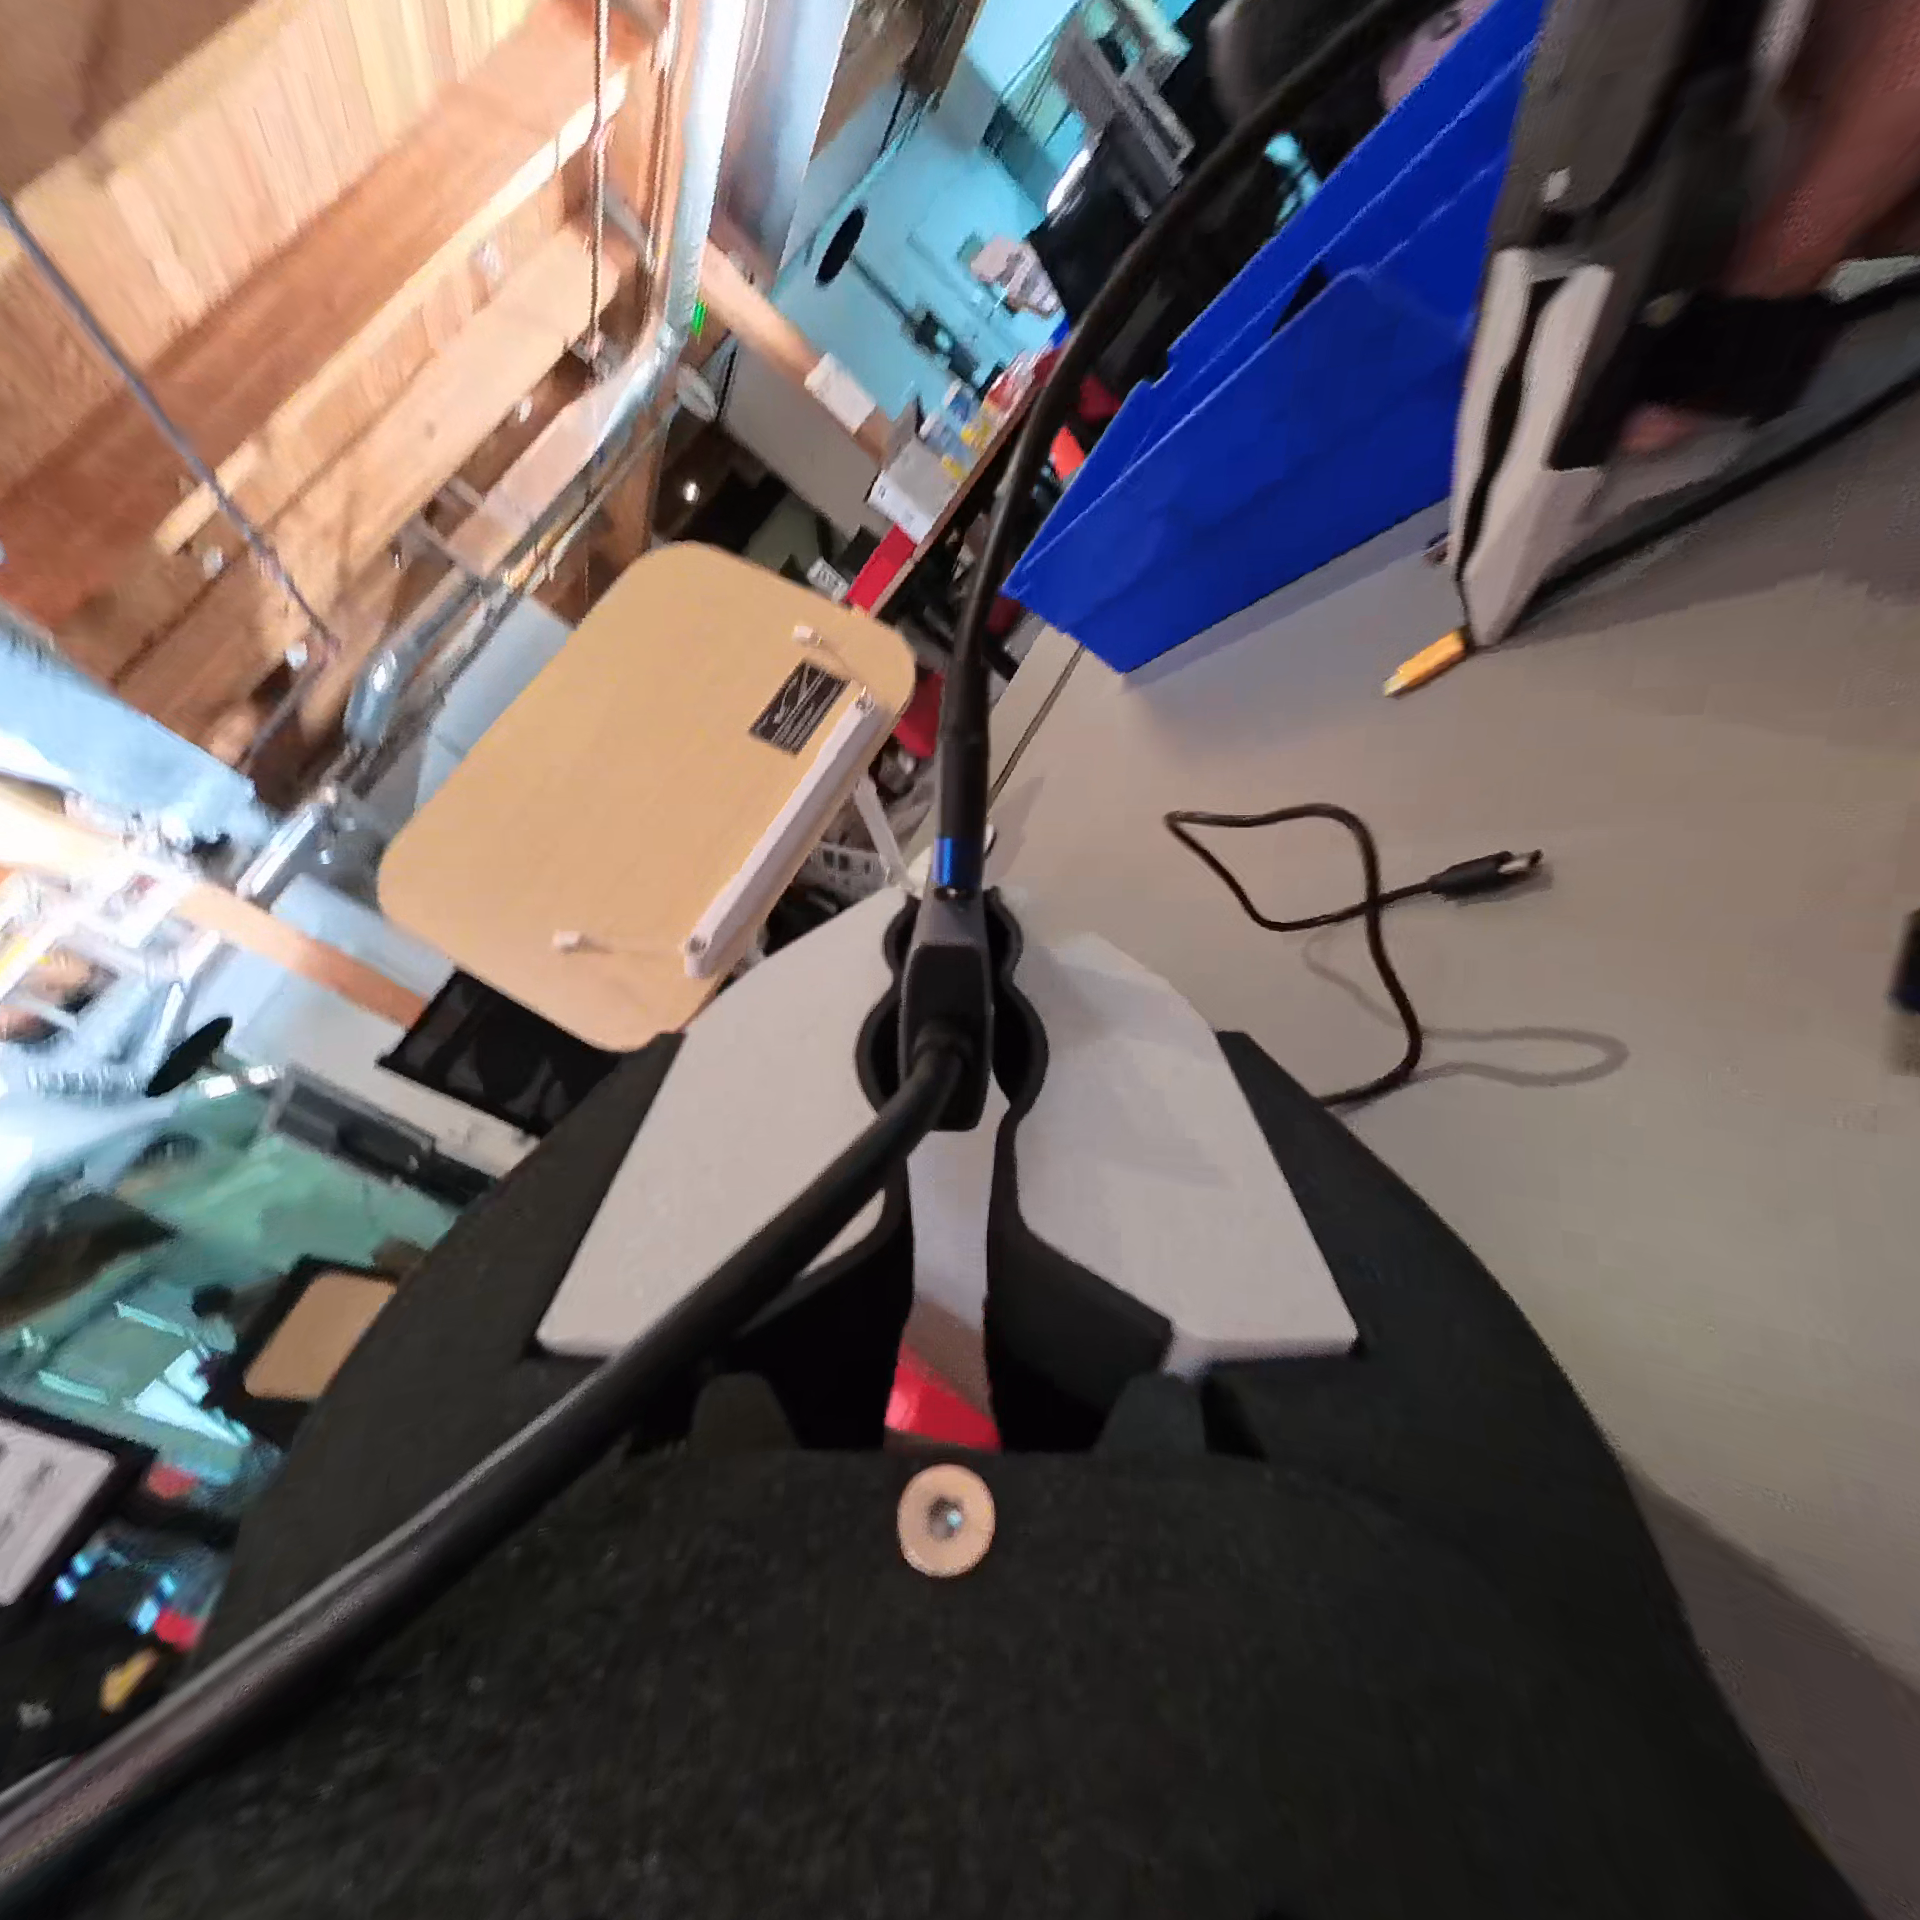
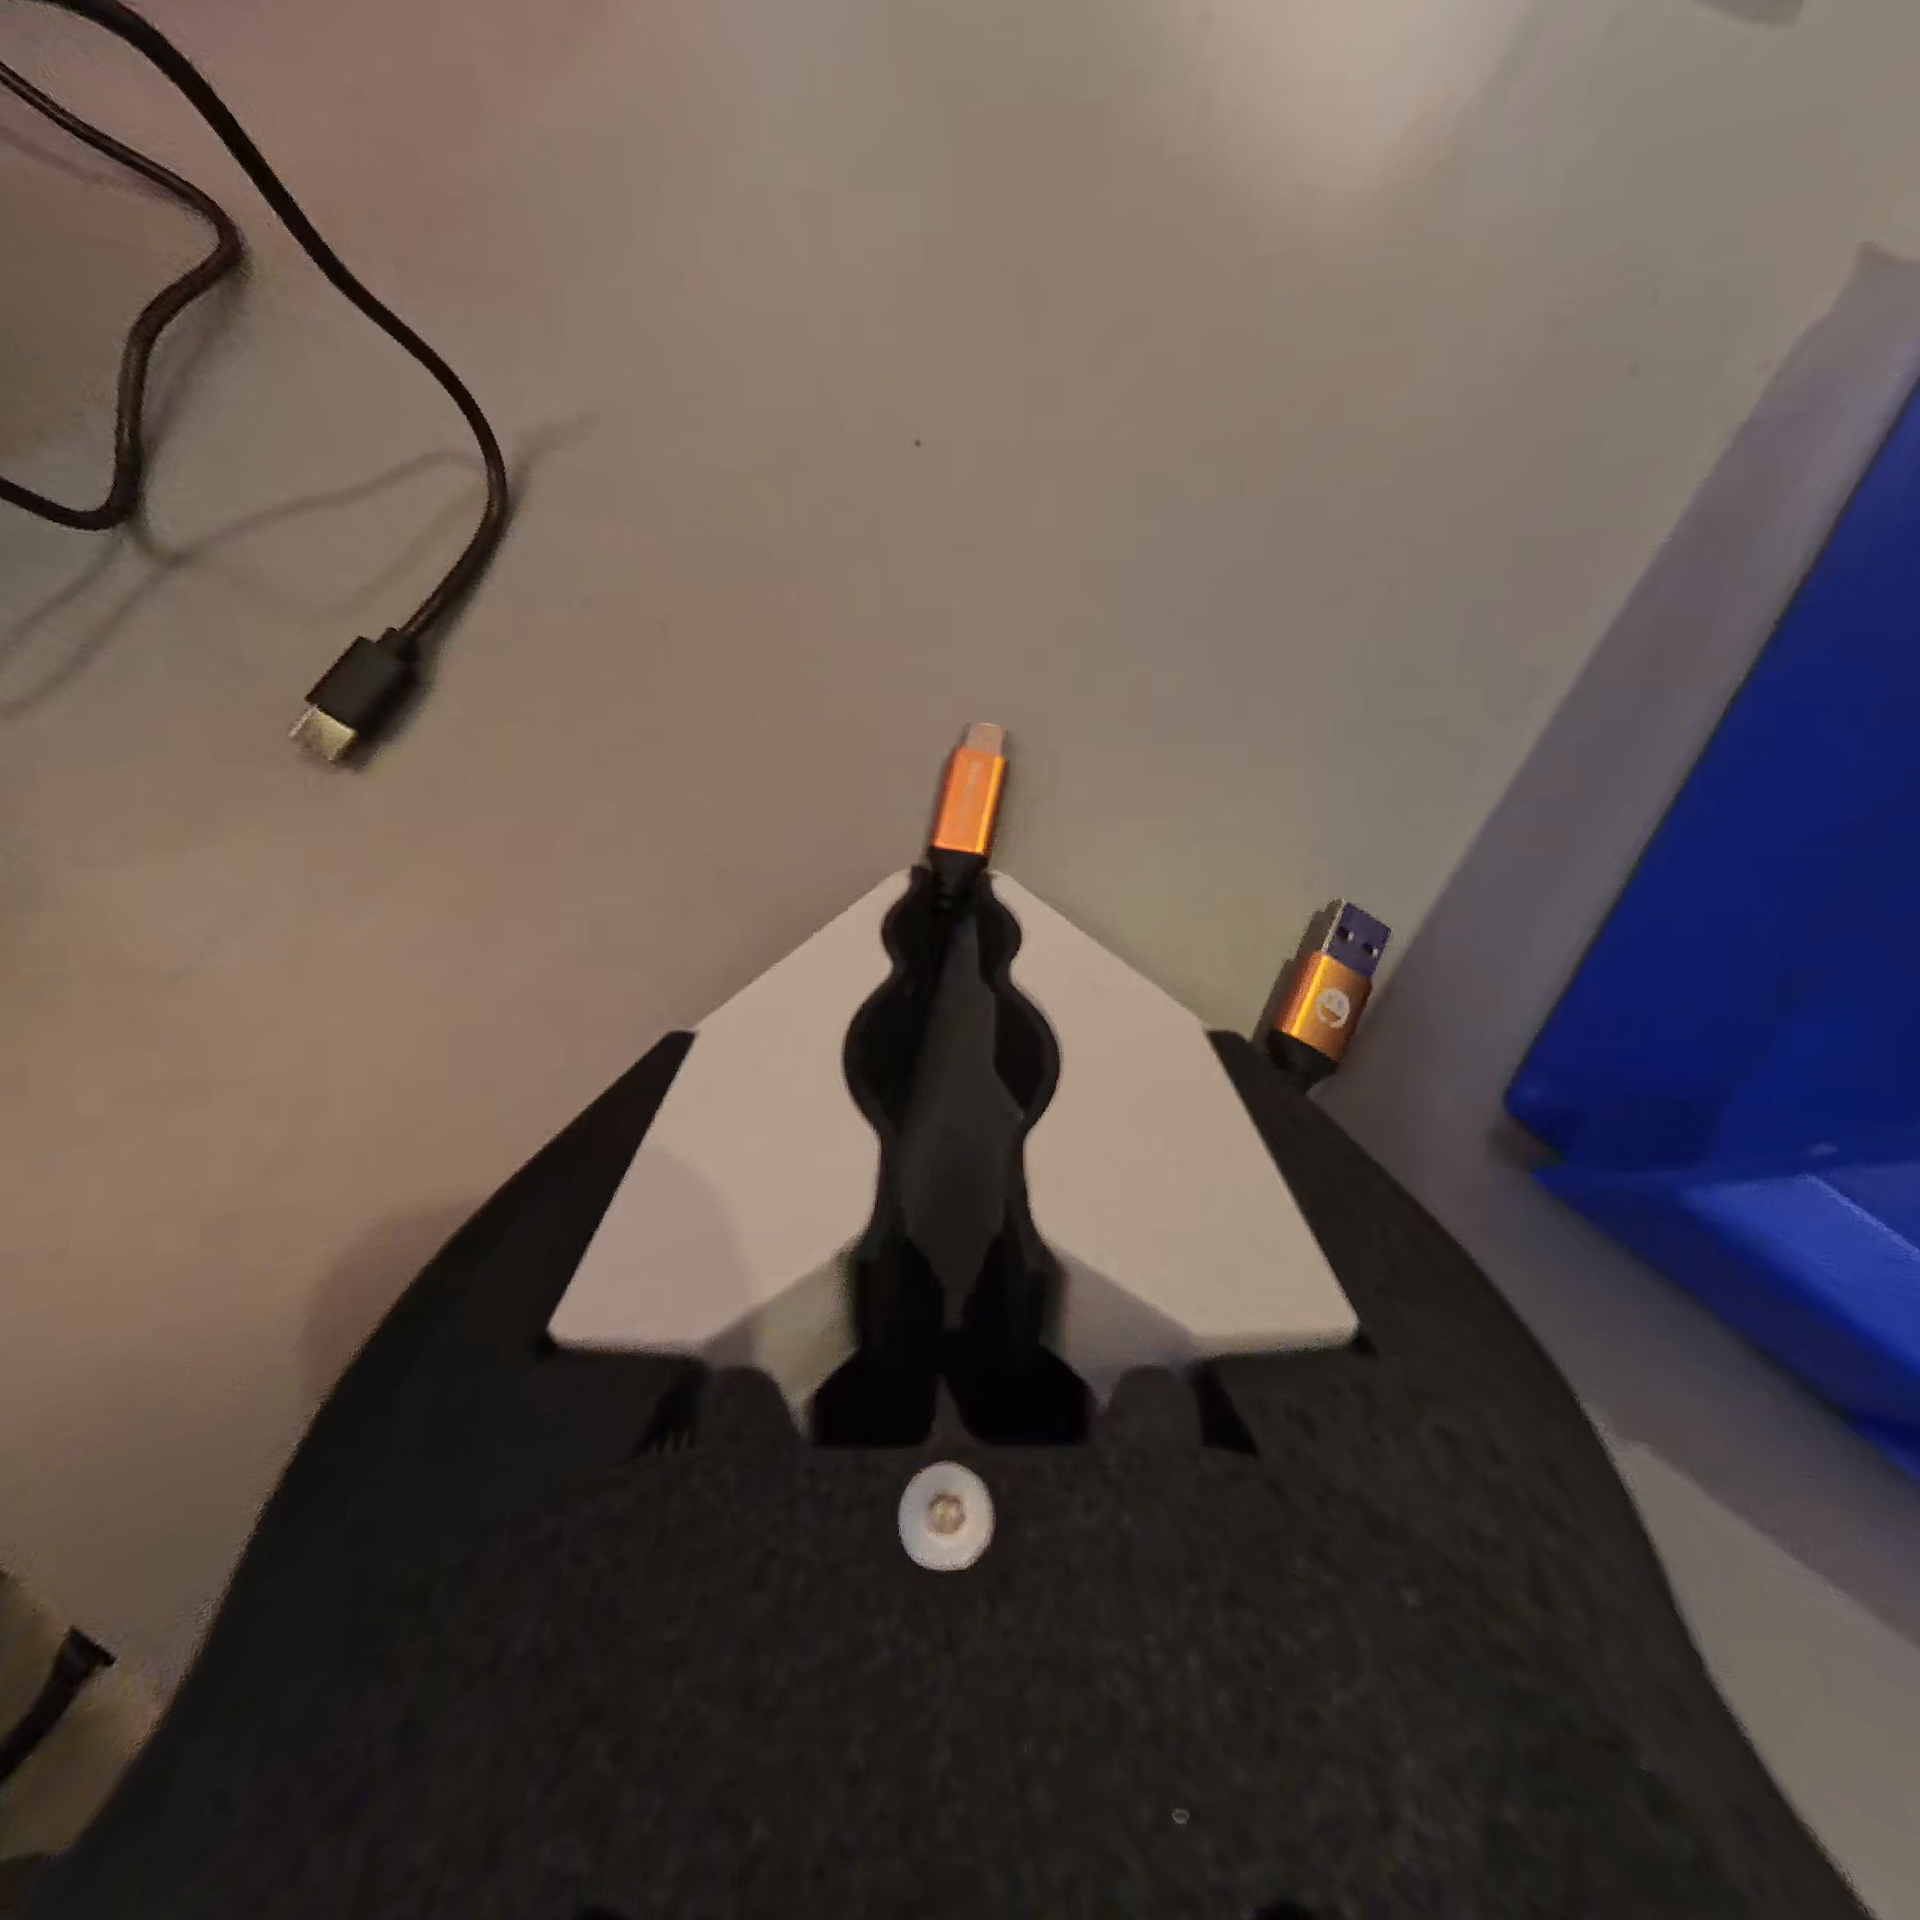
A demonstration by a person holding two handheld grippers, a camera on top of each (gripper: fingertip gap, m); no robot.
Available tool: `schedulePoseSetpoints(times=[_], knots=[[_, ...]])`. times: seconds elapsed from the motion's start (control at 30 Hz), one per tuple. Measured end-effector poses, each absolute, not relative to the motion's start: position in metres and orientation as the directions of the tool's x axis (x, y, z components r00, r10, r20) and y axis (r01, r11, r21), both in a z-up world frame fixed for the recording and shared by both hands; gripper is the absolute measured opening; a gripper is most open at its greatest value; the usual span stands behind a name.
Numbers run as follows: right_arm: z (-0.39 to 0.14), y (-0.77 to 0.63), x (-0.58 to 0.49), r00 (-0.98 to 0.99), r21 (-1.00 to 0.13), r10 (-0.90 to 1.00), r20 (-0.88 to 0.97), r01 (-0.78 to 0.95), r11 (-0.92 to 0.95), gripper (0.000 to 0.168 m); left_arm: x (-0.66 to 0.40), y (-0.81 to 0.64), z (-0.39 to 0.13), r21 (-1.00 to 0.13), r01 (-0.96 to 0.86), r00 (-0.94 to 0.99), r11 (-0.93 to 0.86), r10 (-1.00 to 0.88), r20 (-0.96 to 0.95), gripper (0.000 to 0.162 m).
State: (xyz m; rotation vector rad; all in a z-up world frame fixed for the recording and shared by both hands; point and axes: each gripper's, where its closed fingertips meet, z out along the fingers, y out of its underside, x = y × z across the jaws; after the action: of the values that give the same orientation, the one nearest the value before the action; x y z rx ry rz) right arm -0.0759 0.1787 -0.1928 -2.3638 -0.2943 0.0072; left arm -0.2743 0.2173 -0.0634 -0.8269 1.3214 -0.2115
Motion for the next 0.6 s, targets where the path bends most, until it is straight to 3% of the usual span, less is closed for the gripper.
schedulePoseSetpoints(times=[0.1,0.27,0.33,0.47,0.6], knots=[[-0.187,0.178,-0.081,0.962,-0.665,0.274,0.017,0.215,-0.715,0.006,-0.267,0.208,-0.068,-0.583,-0.311,0.223,0.751,-0.538,-0.813,0.010],[-0.098,0.164,-0.151,0.831,-0.820,0.510,-0.223,0.122,-0.559,0.006,-0.258,0.196,-0.073,-0.517,-0.304,0.162,0.800,-0.492,-0.855,0.010],[-0.083,0.148,-0.188,0.733,-0.787,0.584,-0.350,0.108,-0.607,0.006,-0.255,0.191,-0.071,-0.474,-0.304,0.150,0.826,-0.450,-0.880,0.010],[-0.079,0.138,-0.224,0.664,-0.736,0.612,-0.430,0.134,-0.664,0.006,-0.249,0.181,-0.074,-0.407,-0.304,0.108,0.861,-0.393,-0.913,0.010],[-0.087,0.134,-0.238,0.665,-0.715,0.623,-0.413,0.187,-0.674,0.007,-0.247,0.178,-0.082,-0.366,-0.318,0.060,0.875,-0.366,-0.928,0.010]])
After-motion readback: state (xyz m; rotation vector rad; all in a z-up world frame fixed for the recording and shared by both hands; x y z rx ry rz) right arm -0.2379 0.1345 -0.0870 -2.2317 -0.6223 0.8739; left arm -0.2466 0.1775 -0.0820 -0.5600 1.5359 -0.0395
